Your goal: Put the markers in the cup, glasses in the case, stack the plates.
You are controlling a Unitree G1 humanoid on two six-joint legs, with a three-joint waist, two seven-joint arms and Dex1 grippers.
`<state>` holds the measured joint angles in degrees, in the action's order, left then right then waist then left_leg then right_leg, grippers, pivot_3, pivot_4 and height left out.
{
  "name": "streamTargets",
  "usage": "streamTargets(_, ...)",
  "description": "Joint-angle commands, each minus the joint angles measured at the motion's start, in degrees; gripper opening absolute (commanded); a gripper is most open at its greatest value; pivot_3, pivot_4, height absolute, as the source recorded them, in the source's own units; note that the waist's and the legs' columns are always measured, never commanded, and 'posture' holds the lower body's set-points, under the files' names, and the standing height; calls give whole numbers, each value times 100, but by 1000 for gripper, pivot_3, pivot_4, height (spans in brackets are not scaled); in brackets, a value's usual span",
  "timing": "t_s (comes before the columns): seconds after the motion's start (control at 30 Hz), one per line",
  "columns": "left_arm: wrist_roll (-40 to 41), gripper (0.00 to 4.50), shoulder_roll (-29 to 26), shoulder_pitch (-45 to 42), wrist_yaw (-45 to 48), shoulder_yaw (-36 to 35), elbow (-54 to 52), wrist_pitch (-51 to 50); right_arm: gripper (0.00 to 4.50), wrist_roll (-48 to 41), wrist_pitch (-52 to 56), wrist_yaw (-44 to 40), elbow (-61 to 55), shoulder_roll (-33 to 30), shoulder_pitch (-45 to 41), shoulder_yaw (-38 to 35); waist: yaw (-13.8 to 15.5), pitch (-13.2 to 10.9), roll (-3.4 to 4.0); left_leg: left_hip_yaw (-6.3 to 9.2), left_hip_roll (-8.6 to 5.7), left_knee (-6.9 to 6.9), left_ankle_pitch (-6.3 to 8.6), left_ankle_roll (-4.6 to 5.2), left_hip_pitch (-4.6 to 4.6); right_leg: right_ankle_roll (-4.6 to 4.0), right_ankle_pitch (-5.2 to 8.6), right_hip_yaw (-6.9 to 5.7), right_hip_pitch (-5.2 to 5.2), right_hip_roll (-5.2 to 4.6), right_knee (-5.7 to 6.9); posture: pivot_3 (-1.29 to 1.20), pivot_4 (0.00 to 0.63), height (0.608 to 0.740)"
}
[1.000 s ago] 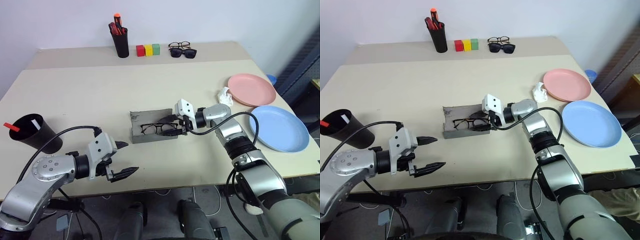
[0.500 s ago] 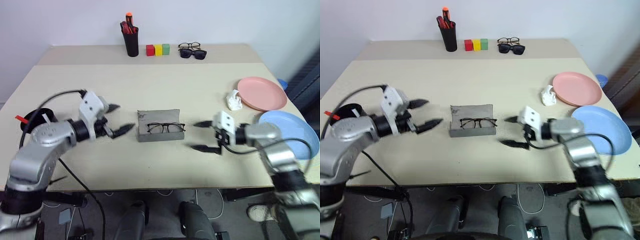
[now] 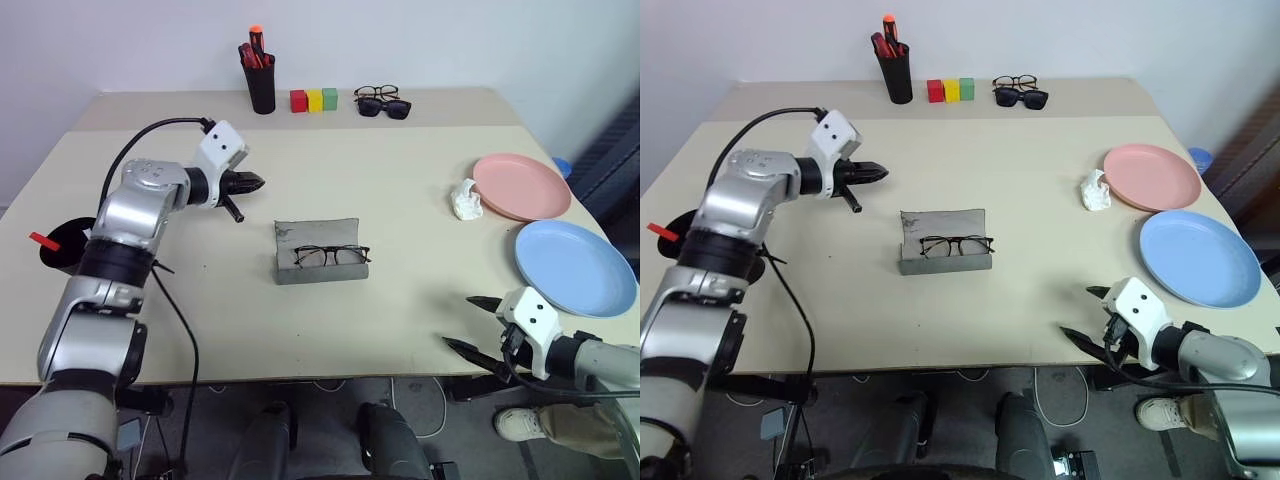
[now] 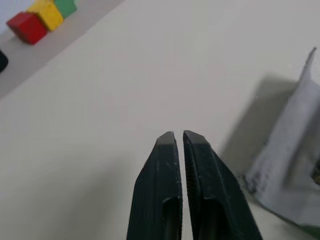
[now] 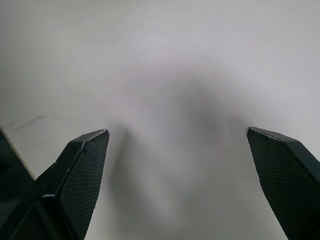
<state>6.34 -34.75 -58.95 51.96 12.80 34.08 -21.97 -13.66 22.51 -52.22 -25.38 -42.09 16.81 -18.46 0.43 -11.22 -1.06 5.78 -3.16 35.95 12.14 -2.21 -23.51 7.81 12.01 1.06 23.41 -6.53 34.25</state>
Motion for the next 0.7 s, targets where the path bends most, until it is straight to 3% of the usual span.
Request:
streamTargets(0.03,-662,46,345,-797,224,408,1221,792,4500,-28,-226,245,-291,113,221,-274,34,-3,-6,2,-1,3,0,0,-2,2,1,-2,-1,0,1,0,150,740)
streamTargets(0.33,-1510,46,1156,-1631,597,720,3236,2171,4500,-142,-505,492,-175,268,239,-213,11,-5,-10,-4,-3,10,9,15,-13,13,2,-4,0,-6,-12,0,150,740)
streamTargets(0.57,-1851,46,1420,-1755,829,702,3756,2499,4500,-168,-736,539,-32,316,157,-100,25,-6,-11,-4,-4,18,10,17,-16,32,-6,-4,0,-5,-8,0,150,740)
streamTargets(0.7,-1608,46,1493,-1810,1639,456,3705,2348,4500,-173,-805,589,-10,326,104,-15,28,-6,-11,-4,-4,23,10,17,-17,31,-6,-5,-4,-5,-8,0,150,740)
